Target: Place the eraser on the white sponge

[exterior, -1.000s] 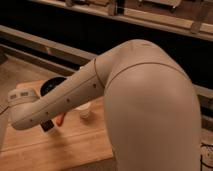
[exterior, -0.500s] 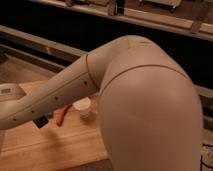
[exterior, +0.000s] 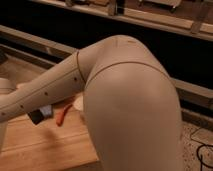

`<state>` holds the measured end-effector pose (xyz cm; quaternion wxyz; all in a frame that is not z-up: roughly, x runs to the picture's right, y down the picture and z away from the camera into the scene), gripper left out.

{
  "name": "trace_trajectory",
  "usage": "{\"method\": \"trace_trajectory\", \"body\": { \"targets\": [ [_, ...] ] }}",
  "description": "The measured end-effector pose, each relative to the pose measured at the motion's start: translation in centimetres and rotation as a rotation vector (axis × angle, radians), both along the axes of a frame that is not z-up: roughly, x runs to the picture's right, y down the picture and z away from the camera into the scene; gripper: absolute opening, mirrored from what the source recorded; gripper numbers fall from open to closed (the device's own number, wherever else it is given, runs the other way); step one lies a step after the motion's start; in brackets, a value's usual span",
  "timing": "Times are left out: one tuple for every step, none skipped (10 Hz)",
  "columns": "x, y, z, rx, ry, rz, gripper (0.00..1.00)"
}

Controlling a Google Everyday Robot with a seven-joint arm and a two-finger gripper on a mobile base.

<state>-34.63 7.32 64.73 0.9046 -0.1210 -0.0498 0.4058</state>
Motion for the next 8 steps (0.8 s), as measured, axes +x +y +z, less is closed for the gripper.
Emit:
{"method": "trace_trajectory", "body": {
  "targets": [
    [0.0,-0.5,0.2,-0.002,0.001,0.006,0.0],
    [0.0,-1.5,0.7,-0.007,-0.003,0.02,0.0],
    [0.0,-1.9,0.9,-0.008,-0.005,0.026,0.0],
    [0.1,-2.8,1.4,-0.01,-0.006,0.038,0.0],
    [0.1,-3.2,1.5,-0.012,-0.005,0.041,0.0],
    [0.0,-3.5,1.8,-0.015,-0.005,0.037,0.0],
    [-0.6,-3.7,2.1,-0.021,-0.009,0.028,0.0],
    [-1.1,-3.7,2.4,-0.028,-0.013,0.019,0.0]
  ]
}}
